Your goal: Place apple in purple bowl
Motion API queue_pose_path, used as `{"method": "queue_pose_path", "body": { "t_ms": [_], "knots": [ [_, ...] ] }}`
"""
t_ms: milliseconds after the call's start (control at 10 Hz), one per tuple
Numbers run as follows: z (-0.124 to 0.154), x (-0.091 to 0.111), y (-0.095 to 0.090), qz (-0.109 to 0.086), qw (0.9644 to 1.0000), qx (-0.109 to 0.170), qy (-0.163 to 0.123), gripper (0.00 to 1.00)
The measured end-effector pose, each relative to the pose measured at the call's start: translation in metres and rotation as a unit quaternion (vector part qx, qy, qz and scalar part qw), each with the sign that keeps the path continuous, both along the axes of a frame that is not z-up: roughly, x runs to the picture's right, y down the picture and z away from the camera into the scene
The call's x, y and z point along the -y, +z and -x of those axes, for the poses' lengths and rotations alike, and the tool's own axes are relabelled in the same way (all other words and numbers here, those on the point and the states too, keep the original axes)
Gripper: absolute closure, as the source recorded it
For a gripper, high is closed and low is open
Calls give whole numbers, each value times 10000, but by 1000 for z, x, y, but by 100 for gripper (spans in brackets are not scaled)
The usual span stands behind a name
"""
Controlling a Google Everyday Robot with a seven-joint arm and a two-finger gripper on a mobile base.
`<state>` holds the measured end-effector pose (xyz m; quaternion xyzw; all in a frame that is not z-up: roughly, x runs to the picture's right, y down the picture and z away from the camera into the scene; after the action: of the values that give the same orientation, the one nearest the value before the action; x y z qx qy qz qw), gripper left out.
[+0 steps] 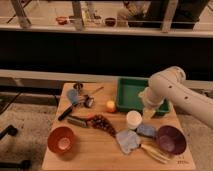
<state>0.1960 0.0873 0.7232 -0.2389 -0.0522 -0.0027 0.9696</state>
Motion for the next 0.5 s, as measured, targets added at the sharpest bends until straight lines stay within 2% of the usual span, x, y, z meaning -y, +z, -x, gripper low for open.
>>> {"method": "queue_pose_path", "body": {
  "t_ms": [500],
  "knots": [
    [20, 8, 11, -4, 9999, 99, -124, 20]
  ]
}}
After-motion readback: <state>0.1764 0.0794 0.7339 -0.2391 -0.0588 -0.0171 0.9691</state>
